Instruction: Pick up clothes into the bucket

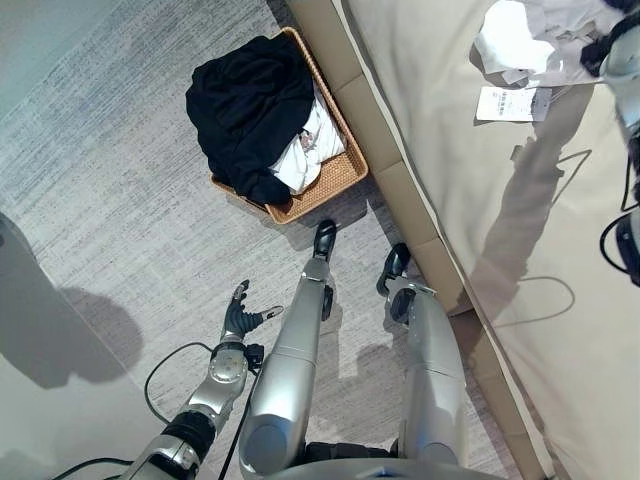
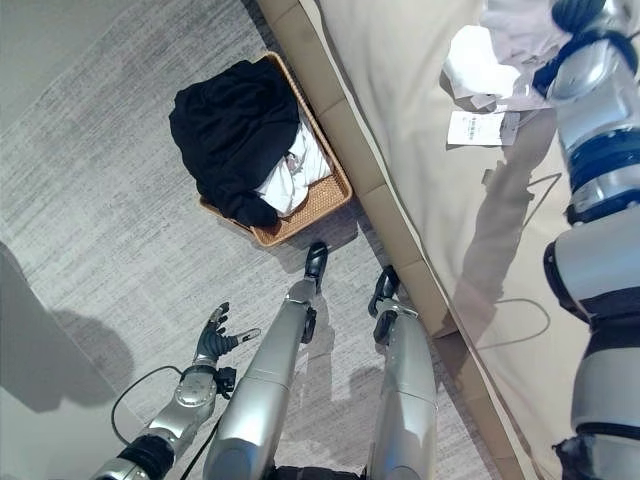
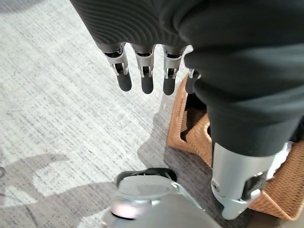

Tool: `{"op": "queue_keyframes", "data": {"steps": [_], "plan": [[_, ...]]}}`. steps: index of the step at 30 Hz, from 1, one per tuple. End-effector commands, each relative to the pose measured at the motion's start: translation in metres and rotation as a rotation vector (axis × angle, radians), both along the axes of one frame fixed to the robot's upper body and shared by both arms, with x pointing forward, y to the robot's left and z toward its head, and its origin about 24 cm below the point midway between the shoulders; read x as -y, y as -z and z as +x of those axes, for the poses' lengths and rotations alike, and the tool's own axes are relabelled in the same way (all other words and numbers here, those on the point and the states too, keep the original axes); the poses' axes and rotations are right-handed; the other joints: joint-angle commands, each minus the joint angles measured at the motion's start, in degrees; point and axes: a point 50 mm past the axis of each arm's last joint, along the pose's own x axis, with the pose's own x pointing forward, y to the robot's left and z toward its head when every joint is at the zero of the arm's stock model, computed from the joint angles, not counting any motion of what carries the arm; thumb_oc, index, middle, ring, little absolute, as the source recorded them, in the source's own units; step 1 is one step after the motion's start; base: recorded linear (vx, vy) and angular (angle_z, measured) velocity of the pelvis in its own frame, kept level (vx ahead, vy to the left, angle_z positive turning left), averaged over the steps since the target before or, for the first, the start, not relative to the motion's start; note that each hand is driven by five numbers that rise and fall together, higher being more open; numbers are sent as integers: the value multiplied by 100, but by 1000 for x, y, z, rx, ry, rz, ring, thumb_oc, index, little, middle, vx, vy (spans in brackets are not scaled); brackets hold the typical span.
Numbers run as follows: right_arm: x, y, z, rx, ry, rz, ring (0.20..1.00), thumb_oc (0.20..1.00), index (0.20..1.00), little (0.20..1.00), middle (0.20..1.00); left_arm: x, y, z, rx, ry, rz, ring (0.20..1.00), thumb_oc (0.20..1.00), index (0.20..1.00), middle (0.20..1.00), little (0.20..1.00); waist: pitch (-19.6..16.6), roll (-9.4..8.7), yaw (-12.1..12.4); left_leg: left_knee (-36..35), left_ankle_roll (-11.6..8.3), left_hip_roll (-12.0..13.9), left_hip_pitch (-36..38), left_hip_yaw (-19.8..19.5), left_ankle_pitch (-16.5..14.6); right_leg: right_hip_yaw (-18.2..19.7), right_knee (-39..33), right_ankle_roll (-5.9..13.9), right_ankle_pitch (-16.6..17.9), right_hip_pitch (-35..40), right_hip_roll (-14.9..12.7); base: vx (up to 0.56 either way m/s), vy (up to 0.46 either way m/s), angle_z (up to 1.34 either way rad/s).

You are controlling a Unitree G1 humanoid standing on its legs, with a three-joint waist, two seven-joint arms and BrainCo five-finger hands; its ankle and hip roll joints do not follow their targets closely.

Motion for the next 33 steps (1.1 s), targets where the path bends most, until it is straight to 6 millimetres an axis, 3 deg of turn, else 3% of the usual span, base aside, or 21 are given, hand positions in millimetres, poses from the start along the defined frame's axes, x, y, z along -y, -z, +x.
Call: {"op": "queue_keyframes", "data": {"steps": [1, 9, 10, 13, 18, 19, 20, 22, 23, 25, 26, 27, 30, 31, 33], "plan": [[14, -43, -34, 226, 44, -40, 200, 200, 200, 200, 200, -24, -1, -7, 13, -76, 60, 1000, 1000, 1000, 1000, 1000, -52, -116, 57, 27, -122, 57, 540, -221, -427, 79, -245, 253, -54, 716, -4, -38, -3, 3], [14, -49, -46, 345, 23, -47, 200, 200, 200, 200, 200, -38, -1, -9, 2, -79, 144, 1000, 1000, 1000, 1000, 1000, -52, -233, -3, -467, -144, 149, 1640, -258, -328, -2, -837, 320, 111, 1860, 84, -17, 8, -2], [13, -49, -47, 349, 12, -51, 200, 200, 200, 200, 200, -41, -3, -10, 13, -74, 151, 1000, 1000, 1000, 1000, 1000, -52, -242, -12, -641, -129, 177, 1922, -223, -143, -91, -1079, 304, 329, 2169, 90, -67, 55, -5], [12, -46, -45, 347, -5, -43, 200, 200, 200, 200, 200, -43, -8, -8, 33, -55, 159, 1000, 1000, 1000, 1000, 1000, -129, -277, -27, -837, -142, 219, 2379, -206, -142, -98, -1353, 343, 399, 2658, 128, 52, 33, -5], [6, -37, -39, 322, -48, -49, 200, 200, 200, 200, 200, -42, -16, -8, 71, -1, 167, 1000, 1000, 1000, 1000, 1000, -639, -355, -127, -1329, -175, 350, 3057, -104, -97, -142, -1976, 435, 563, 3340, 232, 101, 23, -8], [2, -36, -38, 321, -69, -58, 200, 200, 200, 200, 200, -38, -28, -3, 125, 36, 145, 1000, 1000, 1000, 1000, 1000, -867, -365, -184, -1571, -189, 398, 3279, -59, -60, -180, -2187, 480, 623, 3547, 268, 108, 32, -6], [2, -35, -38, 320, -69, -57, 200, 200, 200, 200, 200, -39, -28, -4, 124, 36, 146, 1000, 1000, 1000, 1000, 1000, -861, -371, -183, -1589, -189, 401, 3303, -62, -52, -184, -2205, 480, 631, 3571, 272, 103, 21, -11], [-4, -34, -37, 318, -104, -72, 200, 200, 200, 200, 200, -26, -55, 9, 238, 129, 58, 1000, 1000, 1000, 1000, 1000, -1184, -373, -282, -1889, -214, 461, 3635, 9, 4, -199, -2485, 528, 681, 3861, 325, 88, 19, -7], [-3, -34, -37, 319, -103, -72, 200, 200, 200, 200, 200, -27, -56, 9, 238, 130, 59, 1000, 1000, 1000, 1000, 1000, -1190, -374, -286, -1907, -210, 460, 3625, 4, 39, -206, -2514, 529, 718, 3858, 326, 77, 30, -3], [-12, -32, -33, 289, -146, -80, 200, 200, 200, 200, 200, -11, -101, 24, 394, 283, 2, 1000, 1000, 1000, 1000, 1000, -1480, -376, -389, -2045, -232, 496, 3938, 111, -17, -171, -2761, 559, 714, 4185, 392, 87, 34, -8], [-12, -32, -33, 289, -146, -79, 200, 200, 200, 200, 200, -11, -102, 24, 393, 283, 3, 1000, 1000, 1000, 1000, 1000, -1488, -379, -394, -2060, -227, 493, 3922, 108, 18, -176, -2793, 561, 755, 4178, 392, 92, 29, -10], [-19, -31, -30, 271, -173, -90, 200, 200, 200, 200, 200, -5, -123, 31, 457, 344, -11, 1000, 1000, 1000, 1000, 1000, -1588, -390, -437, -2065, -234, 498, 4018, 150, -17, -145, -2869, 573, 762, 4287, 417, 60, 18, -9], [-33, -24, -21, 196, -242, -111, 200, 200, 200, 200, 200, 5, -163, 43, 559, 462, -19, 1000, 1000, 1000, 1000, 1000, -1858, -415, -543, -2076, -237, 520, 4310, 284, -156, -2, -3024, 597, 764, 4548, 484, 114, 17, -14], [-41, -17, -17, 130, -289, -129, 200, 200, 200, 200, 200, 19, -192, 51, 641, 543, -38, 1000, 1000, 1000, 1000, 1000, -2052, -423, -626, -2134, -236, 568, 4503, 387, -209, 88, -3113, 606, 775, 4696, 519, 148, 4, -22], [-48, -9, -13, 66, -330, -149, 200, 200, 200, 200, 200, 32, -207, 60, 669, 594, -56, 1000, 1000, 1000, 1000, 1000, -2228, -442, -725, -2210, -231, 601, 4629, 471, -214, 163, -3193, 618, 811, 4792, 535, 102, -3, -39]]}}
